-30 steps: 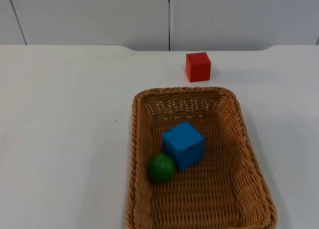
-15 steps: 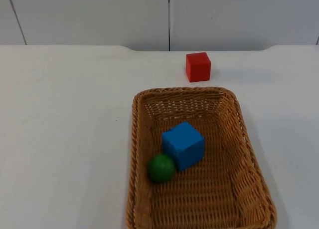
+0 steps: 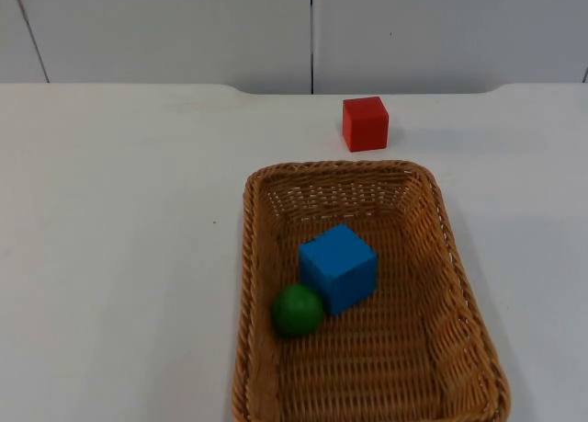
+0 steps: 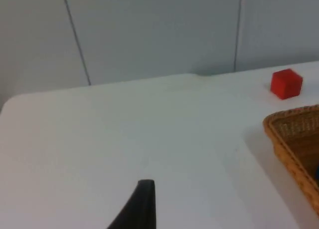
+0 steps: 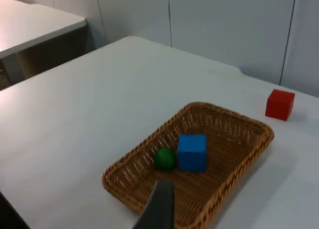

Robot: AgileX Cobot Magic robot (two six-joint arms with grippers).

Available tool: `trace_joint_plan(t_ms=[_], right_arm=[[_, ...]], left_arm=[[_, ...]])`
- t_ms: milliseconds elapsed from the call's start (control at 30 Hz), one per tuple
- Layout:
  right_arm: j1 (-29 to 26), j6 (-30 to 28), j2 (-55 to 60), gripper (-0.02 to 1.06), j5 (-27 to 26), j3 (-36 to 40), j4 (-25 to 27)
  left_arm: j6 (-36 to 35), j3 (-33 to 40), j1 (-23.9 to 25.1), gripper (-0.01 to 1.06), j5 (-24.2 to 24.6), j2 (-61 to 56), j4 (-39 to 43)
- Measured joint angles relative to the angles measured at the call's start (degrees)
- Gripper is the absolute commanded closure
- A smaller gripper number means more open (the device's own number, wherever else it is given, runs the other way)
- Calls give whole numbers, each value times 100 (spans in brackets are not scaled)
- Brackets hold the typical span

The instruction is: Place all geometric objects except the red cube into the basket.

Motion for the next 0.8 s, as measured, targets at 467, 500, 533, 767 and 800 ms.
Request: trace_joint_plan(t_ms=[467,500,533,767,800], right_arm=[[12,559,-12,26,791,123,-728],[12,604,-12,26,868,123,-825],[12,640,-12,26,928,123,-924],[12,751,-12,26,879,415,-1315],[12,751,-12,26,856,439,-1315]], left_arm=[[-752,0,0,6,48,0,721],[-752,0,0,6,70,0,721],[-752,0,0,6,98,0,733],[-742,0,0,6,159,0,733],[-742,0,0,6,159,0,733]])
